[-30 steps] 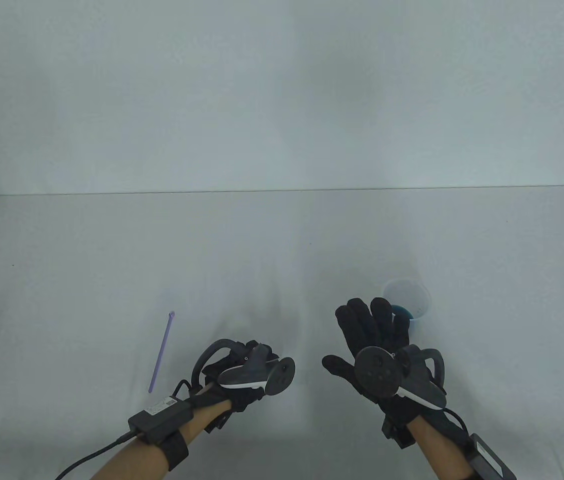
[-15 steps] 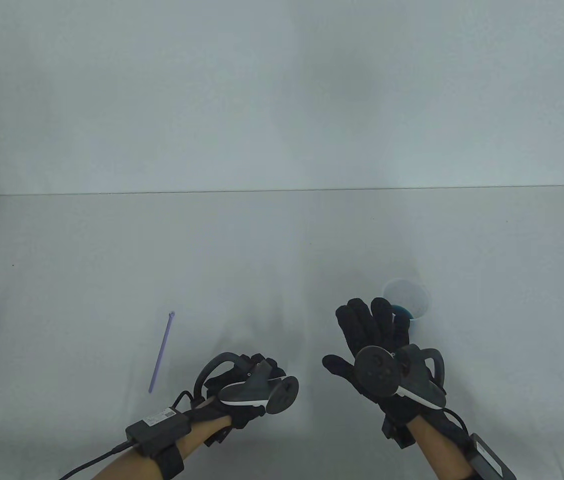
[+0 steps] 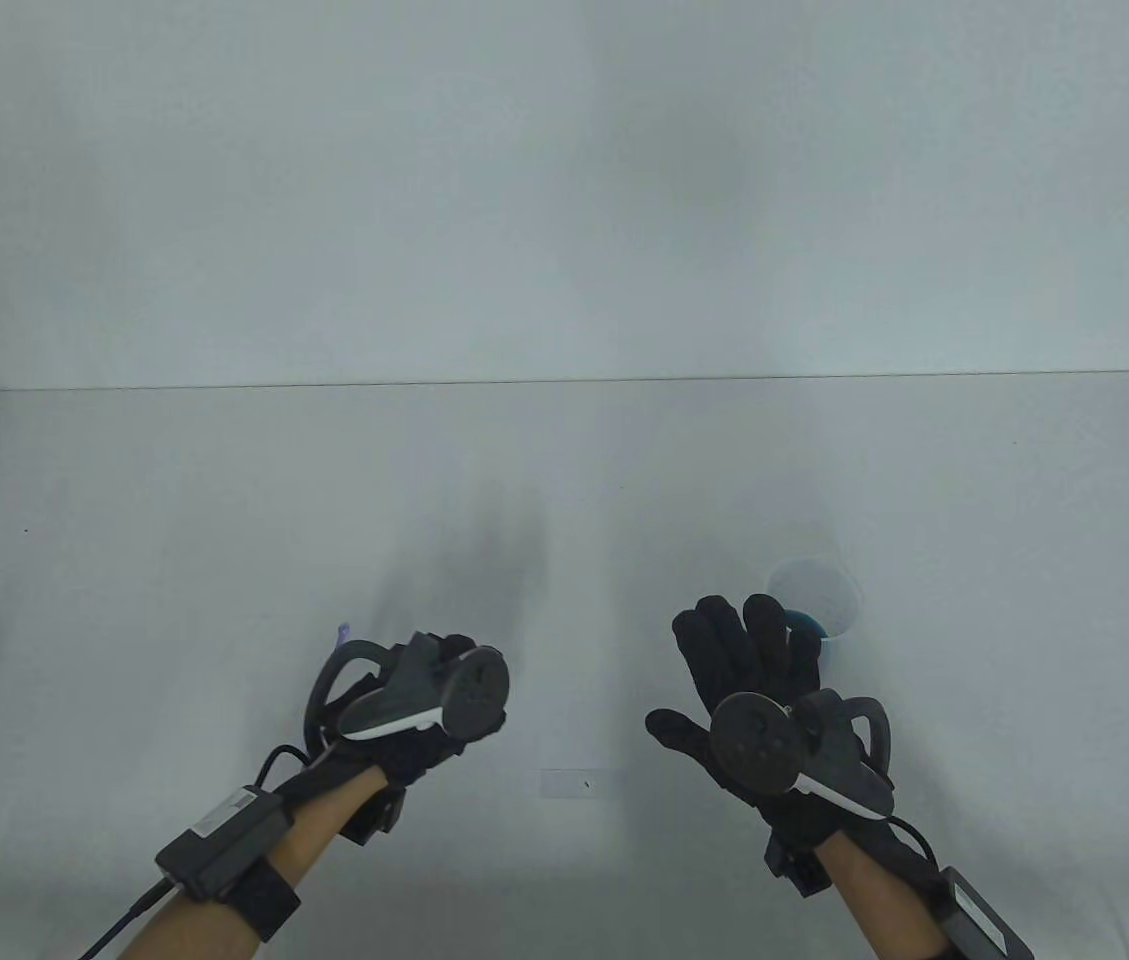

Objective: Dip glass rod into dye solution and streak across glass slide

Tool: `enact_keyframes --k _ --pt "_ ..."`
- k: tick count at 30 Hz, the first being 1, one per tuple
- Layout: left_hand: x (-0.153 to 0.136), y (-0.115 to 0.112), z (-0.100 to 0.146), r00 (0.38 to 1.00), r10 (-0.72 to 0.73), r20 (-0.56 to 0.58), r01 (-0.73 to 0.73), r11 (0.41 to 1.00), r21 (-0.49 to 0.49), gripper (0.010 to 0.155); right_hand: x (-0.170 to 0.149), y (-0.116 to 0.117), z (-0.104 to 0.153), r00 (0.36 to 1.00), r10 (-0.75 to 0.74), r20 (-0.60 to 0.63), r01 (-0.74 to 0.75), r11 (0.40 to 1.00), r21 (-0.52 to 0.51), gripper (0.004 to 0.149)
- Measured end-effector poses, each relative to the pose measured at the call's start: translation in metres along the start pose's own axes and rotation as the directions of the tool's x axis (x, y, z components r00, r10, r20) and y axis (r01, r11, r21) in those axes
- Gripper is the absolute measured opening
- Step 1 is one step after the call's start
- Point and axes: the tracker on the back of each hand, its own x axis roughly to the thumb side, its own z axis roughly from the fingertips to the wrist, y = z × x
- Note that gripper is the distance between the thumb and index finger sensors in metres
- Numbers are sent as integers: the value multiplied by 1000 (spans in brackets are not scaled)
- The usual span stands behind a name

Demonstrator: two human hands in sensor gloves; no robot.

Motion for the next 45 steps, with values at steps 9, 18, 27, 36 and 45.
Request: enact_keyframes --k 9,18,27,36,45 --pt "-94 -42 13 938 -16 -347 -36 989 -144 64 0 -1 1 1000 2 1 -2 1000 -3 86" --pt "-91 -88 10 911 -102 -401 -22 956 -292 63 0 -1 1 1000 1 -4 -1 1000 -3 86" --pt "-79 -85 -14 860 -151 -488 -59 919 -389 54 0 -2 1 1000 1 -9 -1 1000 -7 86" --pt "-79 -87 -30 841 -191 -506 -78 882 -464 52 -1 -2 1 1000 0 -14 0 1000 -7 86" --pt "-85 -88 -30 847 -162 -506 -98 888 -449 54 -1 -3 1 1000 2 -19 -2 1000 -5 86"
